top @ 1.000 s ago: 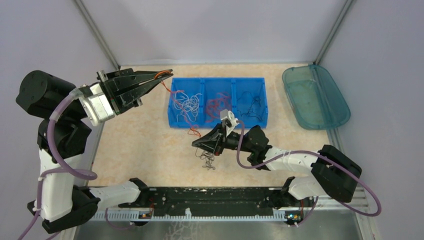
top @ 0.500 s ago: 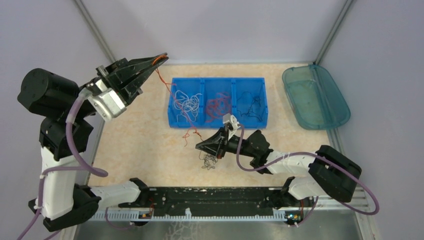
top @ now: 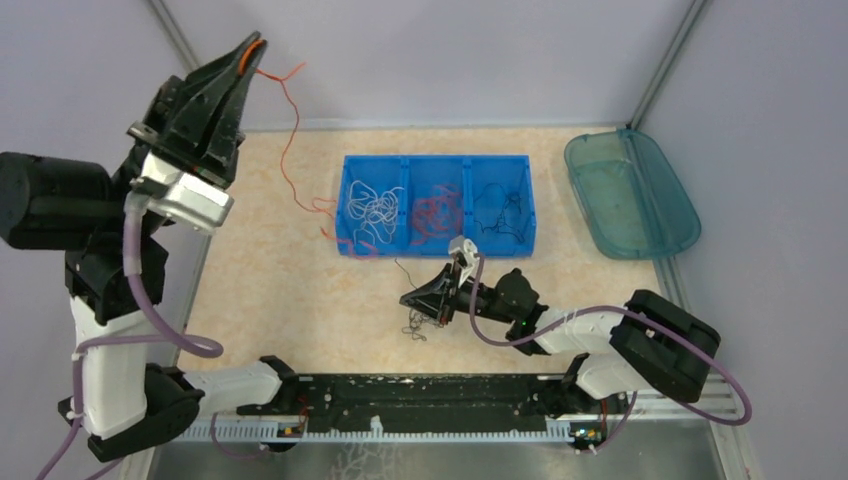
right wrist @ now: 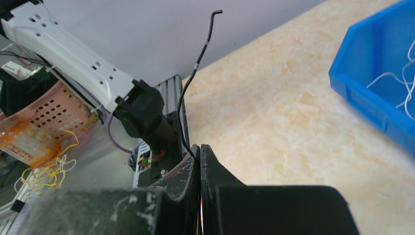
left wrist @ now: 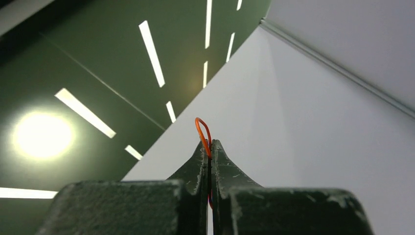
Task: Untangle the cables
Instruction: Place the cable in the bin.
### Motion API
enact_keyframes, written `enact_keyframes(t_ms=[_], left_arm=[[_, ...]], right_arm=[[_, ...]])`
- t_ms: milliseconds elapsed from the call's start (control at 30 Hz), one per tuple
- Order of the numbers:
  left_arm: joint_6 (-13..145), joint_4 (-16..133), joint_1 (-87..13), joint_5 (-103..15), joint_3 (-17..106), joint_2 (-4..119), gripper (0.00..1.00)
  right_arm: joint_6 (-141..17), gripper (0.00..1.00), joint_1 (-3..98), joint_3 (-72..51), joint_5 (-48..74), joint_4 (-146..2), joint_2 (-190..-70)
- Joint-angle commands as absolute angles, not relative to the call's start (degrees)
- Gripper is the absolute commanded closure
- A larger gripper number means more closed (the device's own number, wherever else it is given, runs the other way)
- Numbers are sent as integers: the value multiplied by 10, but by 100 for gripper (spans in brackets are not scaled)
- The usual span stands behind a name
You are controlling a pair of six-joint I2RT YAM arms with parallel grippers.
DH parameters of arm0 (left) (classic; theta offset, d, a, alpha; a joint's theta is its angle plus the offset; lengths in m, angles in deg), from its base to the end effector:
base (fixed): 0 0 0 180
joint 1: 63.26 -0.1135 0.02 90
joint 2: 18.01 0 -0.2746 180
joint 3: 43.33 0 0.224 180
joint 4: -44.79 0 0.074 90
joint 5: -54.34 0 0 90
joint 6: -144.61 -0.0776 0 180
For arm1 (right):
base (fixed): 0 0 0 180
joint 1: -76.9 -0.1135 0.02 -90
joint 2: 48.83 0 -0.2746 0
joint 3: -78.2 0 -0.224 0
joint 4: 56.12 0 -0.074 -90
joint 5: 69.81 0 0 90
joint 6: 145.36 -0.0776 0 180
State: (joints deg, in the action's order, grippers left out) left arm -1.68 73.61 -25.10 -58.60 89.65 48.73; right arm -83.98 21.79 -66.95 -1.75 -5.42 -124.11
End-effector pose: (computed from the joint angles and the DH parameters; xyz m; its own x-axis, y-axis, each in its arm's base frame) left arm 0.0736 -0.0963 0.6592 0.9410 0.2349 -0.2438 0.0534 0.6080 0.7921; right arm 0.1274 0.2334 0.2598 -0.3757 0.2381 -0.8957 -0.9013 0.1310 0.4128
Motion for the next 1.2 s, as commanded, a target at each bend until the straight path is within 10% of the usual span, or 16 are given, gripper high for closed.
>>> enact_keyframes(t_ms=[0,300,467,733,1167], left_arm=[[-57,674,-249,-547,895,474,100],[-10,697,-249,-577,878,478,100],[12,696,-249,-596,834,474,100],[45,669,-249,-609,756,482,100],[94,565,-249,-616,655,563,100]], right_arm=[[-843,100,218,-676,-7,-47,-1239],[-803,100,218,-678,37,-88,-1211],[-755,83,217,-681,58,-158,-1160],[-744,2,219,-731,136,-187,-1075],[-704,1,224,-730,386,-374,-844]])
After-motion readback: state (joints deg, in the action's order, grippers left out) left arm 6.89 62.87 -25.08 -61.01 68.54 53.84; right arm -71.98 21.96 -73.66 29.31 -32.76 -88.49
